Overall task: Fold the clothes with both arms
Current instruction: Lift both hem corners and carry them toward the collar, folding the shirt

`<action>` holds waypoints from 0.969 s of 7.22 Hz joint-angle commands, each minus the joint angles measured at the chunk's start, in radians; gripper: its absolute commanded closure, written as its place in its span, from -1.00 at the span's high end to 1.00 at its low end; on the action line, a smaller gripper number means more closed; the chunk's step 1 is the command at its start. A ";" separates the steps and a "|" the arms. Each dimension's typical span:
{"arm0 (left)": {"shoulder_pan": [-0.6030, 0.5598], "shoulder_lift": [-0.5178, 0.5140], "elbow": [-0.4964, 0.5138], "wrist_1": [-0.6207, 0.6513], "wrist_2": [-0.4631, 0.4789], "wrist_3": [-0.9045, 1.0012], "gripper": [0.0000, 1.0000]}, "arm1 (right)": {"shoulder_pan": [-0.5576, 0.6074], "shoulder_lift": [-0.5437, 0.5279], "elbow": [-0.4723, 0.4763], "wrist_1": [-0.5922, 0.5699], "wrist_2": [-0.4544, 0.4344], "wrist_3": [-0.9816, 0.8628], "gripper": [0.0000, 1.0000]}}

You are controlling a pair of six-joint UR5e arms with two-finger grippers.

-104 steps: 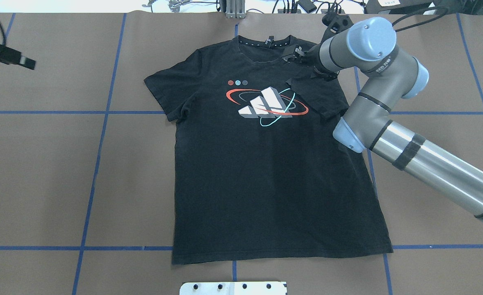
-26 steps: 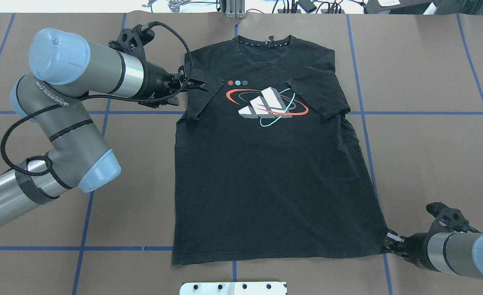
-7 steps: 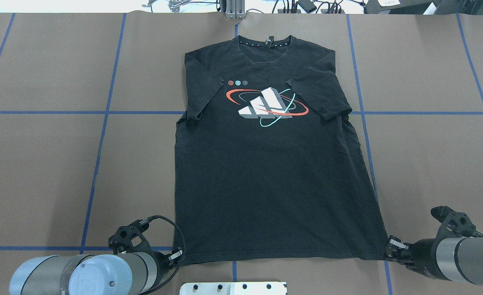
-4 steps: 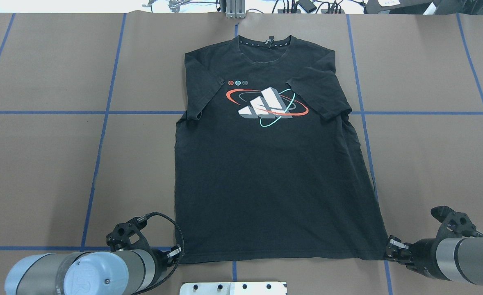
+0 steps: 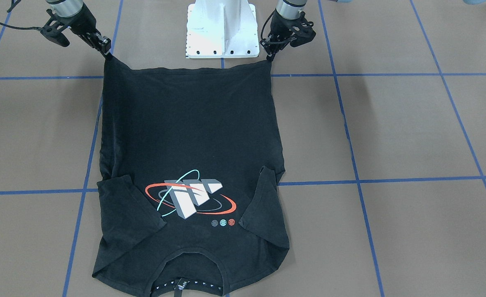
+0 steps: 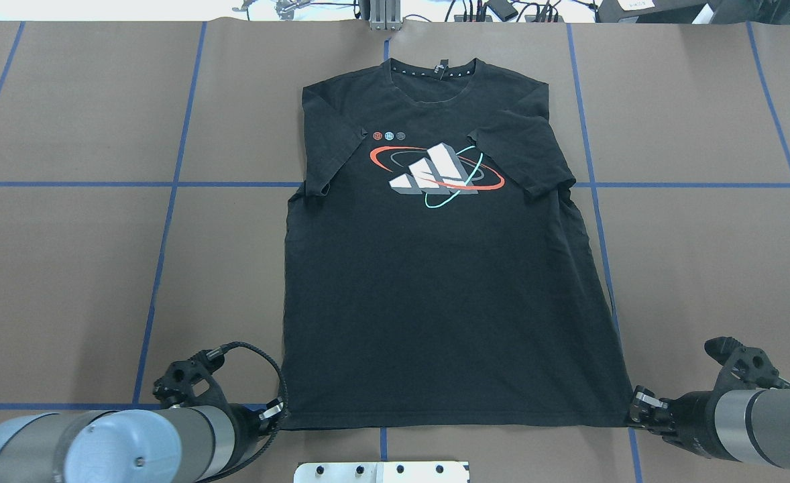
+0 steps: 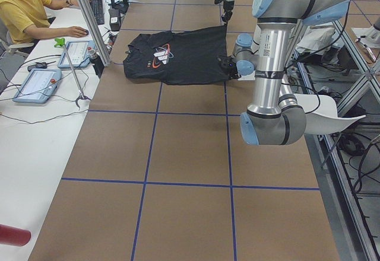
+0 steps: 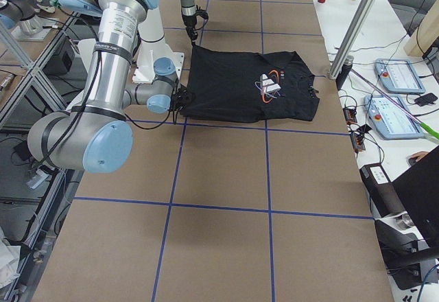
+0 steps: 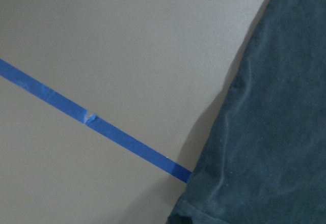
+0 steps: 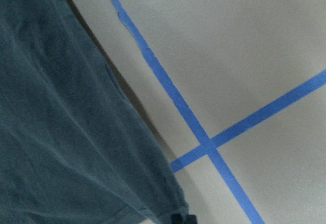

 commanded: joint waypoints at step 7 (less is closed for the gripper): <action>-0.011 0.091 -0.210 -0.002 -0.015 0.005 -1.00 | 0.093 -0.075 0.182 0.000 0.214 0.007 -1.00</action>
